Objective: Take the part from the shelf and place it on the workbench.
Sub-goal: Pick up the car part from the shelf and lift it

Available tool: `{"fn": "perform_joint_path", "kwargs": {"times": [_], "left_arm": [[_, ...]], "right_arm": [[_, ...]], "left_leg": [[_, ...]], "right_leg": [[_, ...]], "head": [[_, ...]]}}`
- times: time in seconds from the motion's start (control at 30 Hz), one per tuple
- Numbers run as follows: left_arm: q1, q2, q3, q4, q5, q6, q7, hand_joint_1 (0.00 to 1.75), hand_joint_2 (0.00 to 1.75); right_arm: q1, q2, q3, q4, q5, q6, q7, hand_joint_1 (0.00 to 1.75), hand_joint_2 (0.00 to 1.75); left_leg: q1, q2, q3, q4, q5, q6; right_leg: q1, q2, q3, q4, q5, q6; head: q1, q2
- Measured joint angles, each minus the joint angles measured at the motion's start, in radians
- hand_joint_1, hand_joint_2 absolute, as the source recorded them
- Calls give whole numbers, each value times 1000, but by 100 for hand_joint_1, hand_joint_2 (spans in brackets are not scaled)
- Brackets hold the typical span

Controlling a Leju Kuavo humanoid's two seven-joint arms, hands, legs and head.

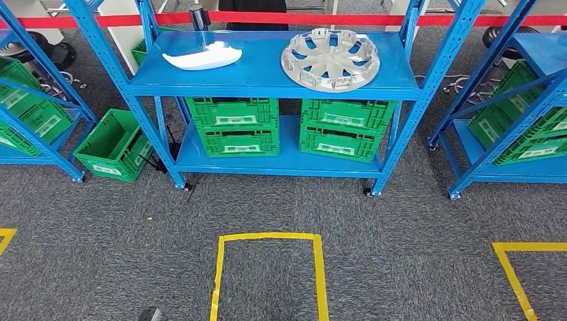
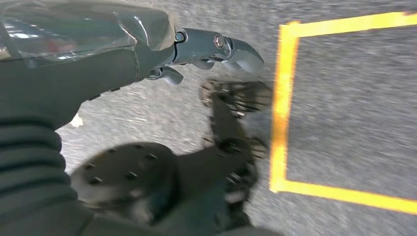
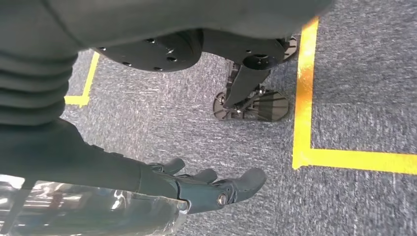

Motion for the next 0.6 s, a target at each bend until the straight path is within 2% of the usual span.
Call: {"fn": "perform_joint_path", "kwargs": {"times": [0.03, 0.07, 0.1, 0.2, 0.23, 0.43, 0.6], "left_arm": [[-7, 1, -10, -10, 17, -6, -8, 0, 0], [-14, 3, -20, -22, 33, -13, -16, 0, 0], [-21, 4, -29, -36, 48, -21, -23, 0, 0], [-44, 4, -58, -83, 90, -51, -46, 0, 0], [-52, 4, -67, -99, 103, -62, -53, 0, 0], [-98, 6, -128, -199, 168, -147, -103, 0, 0], [-129, 10, -177, -286, 211, -261, -155, 0, 0]], "right_arm": [[-3, -4, 22, 3, -22, -1, 0, 0, 175], [-5, -7, 42, 5, -43, -3, 0, 0, 175], [-7, -10, 62, 7, -65, -5, 0, 0, 131], [-13, -21, 121, 14, -130, -10, 0, 0, 131], [-15, -25, 140, 16, -150, -12, 0, 0, 175], [-31, -48, 252, 31, -266, -25, -13, 0, 175], [-43, -64, 323, 43, -337, -29, -27, 0, 175]], "left_leg": [[0, 0, 0, 0, 0, 0], [0, 0, 0, 0, 0, 0], [0, 0, 0, 0, 0, 0], [0, 0, 0, 0, 0, 0], [0, 0, 0, 0, 0, 0], [0, 0, 0, 1, 1, 0], [0, 0, 0, 1, 1, 1]], "right_leg": [[0, 0, 0, 0, 0, 0], [0, 0, 0, 0, 0, 0], [0, 0, 0, 0, 0, 0], [0, 0, 0, 0, 0, 0], [0, 0, 0, 0, 0, 0], [0, 0, 0, 0, 0, 0], [0, 0, 0, 0, 0, 0]], "head": [[0, 0], [0, 0], [0, 0], [0, 0], [0, 0], [0, 0], [0, 0]]}}
